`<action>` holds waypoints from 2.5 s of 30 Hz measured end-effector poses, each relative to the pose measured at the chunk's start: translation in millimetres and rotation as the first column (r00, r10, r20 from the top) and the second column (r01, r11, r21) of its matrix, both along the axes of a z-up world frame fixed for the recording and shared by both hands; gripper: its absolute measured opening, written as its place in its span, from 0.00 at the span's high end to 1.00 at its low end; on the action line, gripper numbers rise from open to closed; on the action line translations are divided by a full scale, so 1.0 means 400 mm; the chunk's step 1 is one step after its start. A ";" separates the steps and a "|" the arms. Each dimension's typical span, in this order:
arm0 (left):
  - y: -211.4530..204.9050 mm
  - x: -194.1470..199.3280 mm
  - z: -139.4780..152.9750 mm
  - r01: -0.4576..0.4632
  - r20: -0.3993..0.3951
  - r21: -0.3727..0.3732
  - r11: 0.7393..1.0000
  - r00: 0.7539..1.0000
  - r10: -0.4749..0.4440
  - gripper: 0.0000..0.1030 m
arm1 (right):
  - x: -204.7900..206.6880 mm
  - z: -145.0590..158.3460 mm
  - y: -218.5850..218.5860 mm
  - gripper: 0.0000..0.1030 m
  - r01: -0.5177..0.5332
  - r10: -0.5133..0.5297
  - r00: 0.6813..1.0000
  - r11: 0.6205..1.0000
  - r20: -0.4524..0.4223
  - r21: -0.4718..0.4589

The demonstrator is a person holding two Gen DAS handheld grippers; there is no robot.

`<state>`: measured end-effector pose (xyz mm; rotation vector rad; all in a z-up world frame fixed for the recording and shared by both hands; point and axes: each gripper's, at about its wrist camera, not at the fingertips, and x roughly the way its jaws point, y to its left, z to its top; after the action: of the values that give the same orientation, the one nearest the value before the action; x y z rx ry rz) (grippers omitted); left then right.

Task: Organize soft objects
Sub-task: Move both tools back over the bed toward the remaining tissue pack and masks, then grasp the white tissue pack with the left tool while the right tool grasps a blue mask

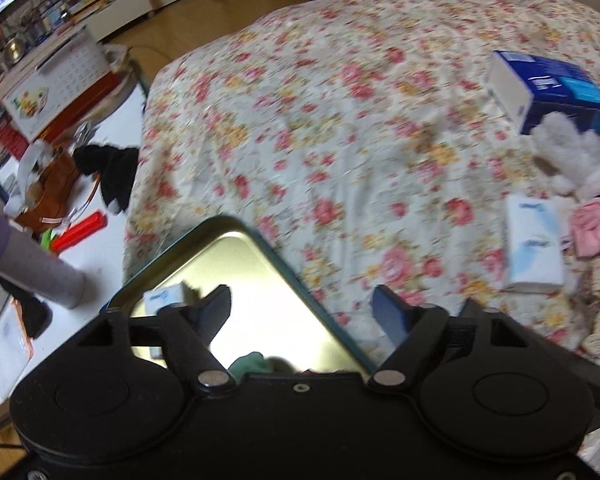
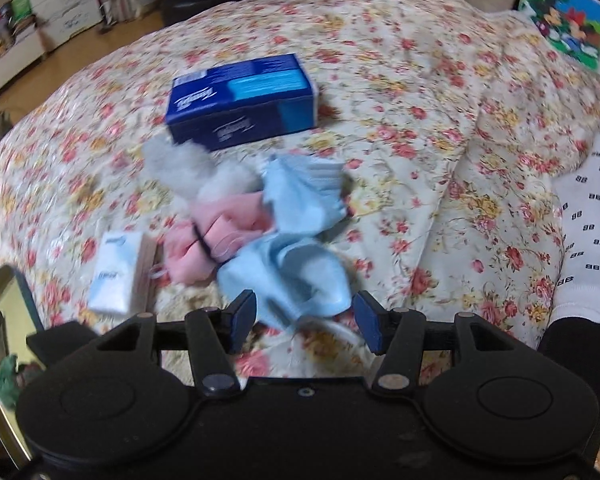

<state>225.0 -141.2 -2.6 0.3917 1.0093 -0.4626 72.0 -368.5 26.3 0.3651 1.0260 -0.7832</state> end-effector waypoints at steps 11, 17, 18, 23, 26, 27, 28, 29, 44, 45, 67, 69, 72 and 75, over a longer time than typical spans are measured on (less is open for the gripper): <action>-0.173 -0.060 0.049 0.134 0.030 0.030 0.990 0.990 -0.135 0.20 | 0.047 -0.047 -0.006 0.40 -0.088 0.087 0.996 0.996 0.025 0.014; -0.265 -0.074 0.020 0.185 -0.027 0.054 0.981 0.983 -0.184 0.20 | 0.036 -0.072 -0.031 0.60 -0.100 0.100 0.995 0.995 0.011 0.019; -0.281 -0.076 0.012 0.195 -0.042 0.057 0.979 0.980 -0.193 0.20 | 0.027 -0.074 -0.045 0.70 -0.091 0.090 0.996 0.995 0.009 0.029; -0.358 -0.086 -0.035 0.224 -0.077 0.101 0.969 0.973 -0.217 0.20 | -0.034 -0.065 -0.119 0.71 0.003 -0.006 0.999 0.998 0.047 0.060; -0.384 -0.091 -0.052 0.230 -0.084 0.105 0.967 0.971 -0.222 0.15 | -0.067 -0.055 -0.158 0.71 0.059 -0.064 0.995 0.996 0.071 0.067; -0.390 -0.091 -0.054 0.232 -0.088 0.101 0.968 0.971 -0.223 0.14 | -0.078 -0.052 -0.169 0.71 0.074 -0.079 0.993 0.995 0.082 0.072; -0.396 -0.092 -0.058 0.234 -0.095 0.103 0.967 0.970 -0.225 0.14 | -0.089 -0.049 -0.179 0.71 0.087 -0.094 0.991 0.993 0.093 0.078; -0.404 -0.092 -0.063 0.236 -0.102 0.111 0.965 0.969 -0.225 0.14 | -0.098 -0.046 -0.188 0.71 0.100 -0.108 0.989 0.992 0.101 0.081; -0.407 -0.089 -0.076 0.223 -0.096 0.093 0.970 0.972 -0.214 0.51 | -0.143 -0.018 -0.213 0.39 0.153 -0.162 0.969 0.986 0.186 0.060; -0.405 -0.086 -0.073 0.217 -0.090 0.094 0.972 0.974 -0.209 0.51 | -0.143 -0.015 -0.211 0.37 0.150 -0.158 0.969 0.987 0.192 0.055; -0.227 -0.082 0.058 0.118 -0.008 0.027 0.993 0.993 -0.118 0.51 | -0.017 -0.146 -0.267 0.33 0.161 -0.167 0.981 0.985 0.095 0.067; -0.191 -0.079 0.062 0.095 0.008 0.028 0.995 0.995 -0.095 0.51 | -0.020 -0.146 -0.261 0.44 0.156 -0.161 0.983 0.986 0.089 0.061; -0.134 -0.068 0.063 0.054 0.010 0.022 0.998 0.998 -0.055 0.51 | -0.036 -0.135 -0.256 0.57 0.155 -0.162 0.983 0.985 0.092 0.070; -0.070 -0.055 0.058 0.013 0.007 0.017 1.000 1.000 -0.013 0.51 | -0.057 -0.125 -0.250 0.60 0.172 -0.178 0.979 0.982 0.095 0.074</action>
<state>203.2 -169.4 20.8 0.4152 1.0046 -0.4642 49.2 -468.4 -23.7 0.5524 0.9341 -0.8809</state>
